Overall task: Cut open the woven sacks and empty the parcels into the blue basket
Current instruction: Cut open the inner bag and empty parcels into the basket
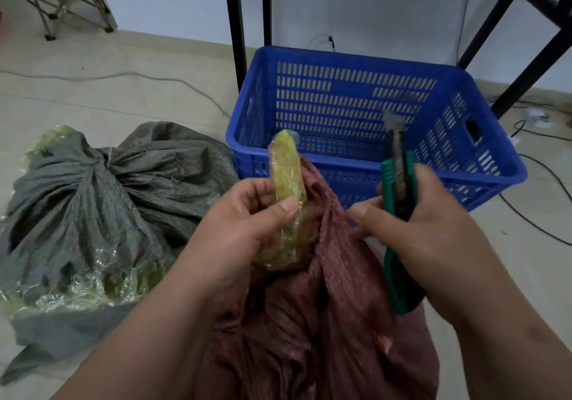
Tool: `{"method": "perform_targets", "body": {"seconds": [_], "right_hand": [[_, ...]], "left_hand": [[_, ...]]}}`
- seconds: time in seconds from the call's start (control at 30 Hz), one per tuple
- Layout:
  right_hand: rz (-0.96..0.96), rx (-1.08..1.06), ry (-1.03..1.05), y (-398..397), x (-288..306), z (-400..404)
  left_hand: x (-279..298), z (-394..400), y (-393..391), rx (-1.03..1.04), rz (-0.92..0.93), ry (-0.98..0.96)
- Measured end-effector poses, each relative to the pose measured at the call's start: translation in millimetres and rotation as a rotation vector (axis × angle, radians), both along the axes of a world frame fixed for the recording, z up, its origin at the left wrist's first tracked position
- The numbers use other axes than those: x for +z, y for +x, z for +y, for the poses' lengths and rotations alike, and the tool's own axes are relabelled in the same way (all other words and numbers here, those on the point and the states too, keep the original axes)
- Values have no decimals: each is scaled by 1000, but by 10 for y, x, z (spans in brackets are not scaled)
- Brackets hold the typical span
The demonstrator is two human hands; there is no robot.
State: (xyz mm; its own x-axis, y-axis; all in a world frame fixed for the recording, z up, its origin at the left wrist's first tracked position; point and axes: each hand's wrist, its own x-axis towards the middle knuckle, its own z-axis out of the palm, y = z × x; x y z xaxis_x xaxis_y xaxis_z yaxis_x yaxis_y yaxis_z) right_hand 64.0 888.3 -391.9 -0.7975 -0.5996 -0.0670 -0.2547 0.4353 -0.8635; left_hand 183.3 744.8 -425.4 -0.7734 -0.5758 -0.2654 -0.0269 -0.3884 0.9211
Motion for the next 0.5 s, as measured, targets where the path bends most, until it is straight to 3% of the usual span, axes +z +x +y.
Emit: {"method": "perform_targets", "body": {"seconds": [0.1,0.3,0.37,0.5], "right_hand": [[-169,142,-11,135,-155,-102],[-402,190,-215,116,-284,-174],[-399,191,-216,83,-294,-166],[-196,122,-137,4,-277,-147]], "left_hand": [[45,19,-16,-18,53,13],[78,9,-10,-49,24,47],[87,-44,5,-60,31,80],[64,-119,15,-68,90,127]]}}
